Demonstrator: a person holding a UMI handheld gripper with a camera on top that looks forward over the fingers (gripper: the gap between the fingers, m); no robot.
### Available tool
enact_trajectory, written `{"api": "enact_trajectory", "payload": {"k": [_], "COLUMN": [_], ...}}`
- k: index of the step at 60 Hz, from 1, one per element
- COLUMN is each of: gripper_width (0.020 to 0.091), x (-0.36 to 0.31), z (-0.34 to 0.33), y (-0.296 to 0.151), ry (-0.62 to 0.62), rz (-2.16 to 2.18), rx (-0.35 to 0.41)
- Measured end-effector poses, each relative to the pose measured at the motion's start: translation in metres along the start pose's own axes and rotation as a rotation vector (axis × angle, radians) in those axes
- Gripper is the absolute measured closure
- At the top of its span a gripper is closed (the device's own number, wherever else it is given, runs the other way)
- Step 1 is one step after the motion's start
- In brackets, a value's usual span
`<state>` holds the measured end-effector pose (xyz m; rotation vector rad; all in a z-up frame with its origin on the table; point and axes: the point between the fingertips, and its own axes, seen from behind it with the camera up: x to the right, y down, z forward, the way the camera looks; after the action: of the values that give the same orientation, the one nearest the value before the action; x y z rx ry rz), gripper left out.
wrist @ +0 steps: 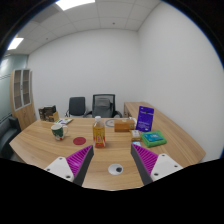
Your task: Pour water
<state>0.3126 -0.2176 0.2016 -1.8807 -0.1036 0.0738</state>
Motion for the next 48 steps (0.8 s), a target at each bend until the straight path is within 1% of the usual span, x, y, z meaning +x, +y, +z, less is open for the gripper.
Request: {"api": "enact_trajectory", "payload": {"k": [11,16,20,24,27,32,36,37,38,39,40,42,45,48], "gripper_width": [0.0281,0.0282,0.0284,0.0284,0.0278,0.0277,0.0283,0.0297,0.0337,0.0406,0.0527,0.0529,0.0553,0.0552], "x": [-0.044,-0.056,-0.065,-0.069,-0.073,-0.079,-0.081,-0.080,-0.079,-0.078,-0.079,-0.075,-0.069,-0.069], "z": [0.146,0.210,0.253,0.282,0.299,0.319,0.332,0.335,0.337,0.340,0.342,0.342,0.342,0.342], "y": [0.020,0.028,0.035,0.031,0.032,0.030,0.026,0.025,0.026,0.028,0.031,0.027,0.026,0.026], "ry": [-0.064,-0.079,-0.091,-0.092,-0.087,-0.101,-0.089,-0.084,-0.078,-0.071,-0.071,-0.051,-0.042,-0.030], "rz": [0.004,0.030,0.027,0.025,0.034,0.050,0.037,0.030,0.022,0.014,0.009,0.010,0.008,0.013], "rx": [0.035,0.040,0.030,0.051,0.048,0.058,0.084,0.088,0.089,0.083,0.075,0.092,0.108,0.114]}}
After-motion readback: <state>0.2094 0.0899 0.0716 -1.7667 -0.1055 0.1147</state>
